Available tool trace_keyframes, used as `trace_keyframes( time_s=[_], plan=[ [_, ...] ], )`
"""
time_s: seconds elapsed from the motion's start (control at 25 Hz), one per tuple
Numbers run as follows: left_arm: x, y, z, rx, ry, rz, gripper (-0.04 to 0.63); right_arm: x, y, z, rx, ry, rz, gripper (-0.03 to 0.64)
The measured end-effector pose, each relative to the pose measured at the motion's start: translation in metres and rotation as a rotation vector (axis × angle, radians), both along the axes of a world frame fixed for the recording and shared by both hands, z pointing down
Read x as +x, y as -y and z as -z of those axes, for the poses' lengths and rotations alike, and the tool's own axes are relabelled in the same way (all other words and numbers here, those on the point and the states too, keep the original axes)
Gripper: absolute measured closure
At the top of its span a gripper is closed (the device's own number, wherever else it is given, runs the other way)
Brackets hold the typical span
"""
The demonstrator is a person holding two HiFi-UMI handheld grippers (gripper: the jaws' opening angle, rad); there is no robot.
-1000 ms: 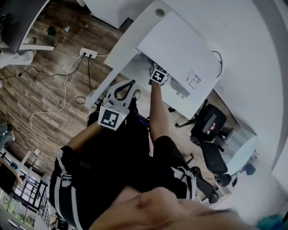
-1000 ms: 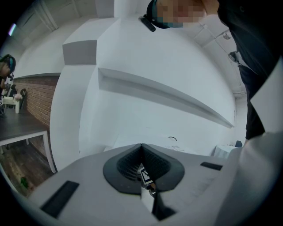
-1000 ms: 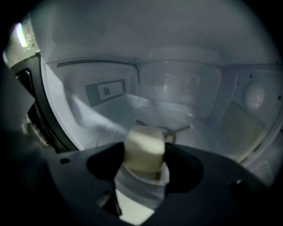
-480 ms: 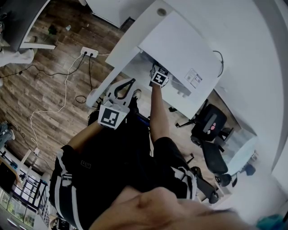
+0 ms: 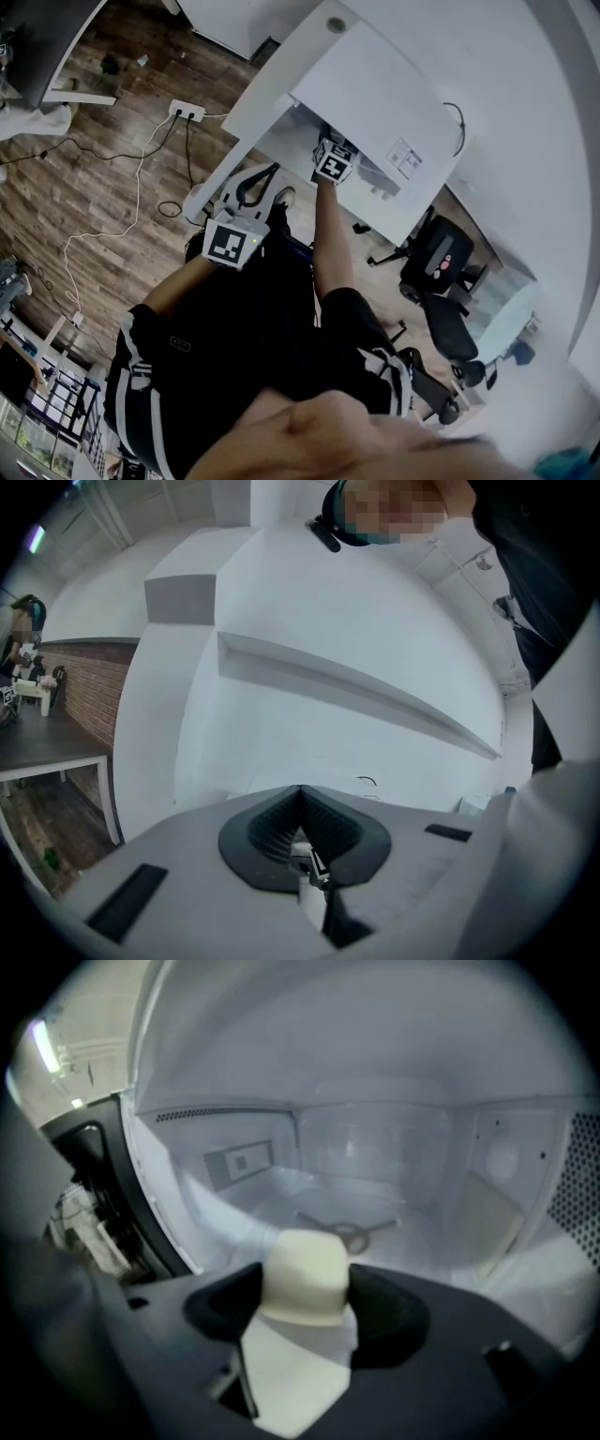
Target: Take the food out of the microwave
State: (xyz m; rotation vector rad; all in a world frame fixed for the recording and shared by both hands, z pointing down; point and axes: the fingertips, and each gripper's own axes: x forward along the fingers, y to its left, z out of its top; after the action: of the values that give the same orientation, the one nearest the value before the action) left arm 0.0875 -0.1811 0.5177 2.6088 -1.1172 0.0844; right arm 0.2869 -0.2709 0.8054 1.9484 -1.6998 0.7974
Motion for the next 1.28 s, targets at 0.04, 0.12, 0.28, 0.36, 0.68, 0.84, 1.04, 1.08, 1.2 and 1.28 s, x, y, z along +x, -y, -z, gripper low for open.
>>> trace_keyframes(
  time_s=[0.04,0.12,0.28,0.36,0.68,0.84,1.04,1.08,1.2,1.28],
  plan=[
    [-0.001,-0.001,0.001,0.003,0.000,0.001,0.565,0.000,-0.001,0.001,0.004,0.002,0.000,0.321],
    [-0.001,-0.003,0.001,0.011,0.004,-0.001,0.565,-0.001,-0.004,0.002,0.012,0.003,0.002,0.321],
    [-0.001,-0.009,0.003,0.022,0.009,-0.009,0.565,-0.001,-0.015,0.005,0.007,0.002,-0.001,0.321],
    [-0.002,-0.011,0.005,0.025,0.006,-0.015,0.565,-0.002,-0.020,0.006,0.015,0.013,-0.010,0.321],
    [-0.011,-0.013,0.013,0.039,-0.023,-0.035,0.565,-0.014,-0.043,0.022,0.036,0.033,-0.032,0.321],
    [-0.015,-0.016,0.016,0.054,-0.029,-0.068,0.565,-0.023,-0.061,0.030,0.041,0.044,-0.049,0.321],
    [-0.020,-0.023,0.020,0.081,-0.023,-0.132,0.565,-0.031,-0.086,0.045,0.059,0.051,-0.087,0.321],
    [-0.022,-0.025,0.021,0.075,-0.029,-0.142,0.565,-0.033,-0.090,0.050,0.067,0.051,-0.093,0.321],
    [-0.028,-0.029,0.023,0.074,-0.035,-0.185,0.565,-0.036,-0.103,0.069,0.083,0.035,-0.104,0.321],
    [-0.029,-0.032,0.025,0.085,-0.030,-0.215,0.565,-0.036,-0.111,0.082,0.093,0.027,-0.116,0.321]
  ],
)
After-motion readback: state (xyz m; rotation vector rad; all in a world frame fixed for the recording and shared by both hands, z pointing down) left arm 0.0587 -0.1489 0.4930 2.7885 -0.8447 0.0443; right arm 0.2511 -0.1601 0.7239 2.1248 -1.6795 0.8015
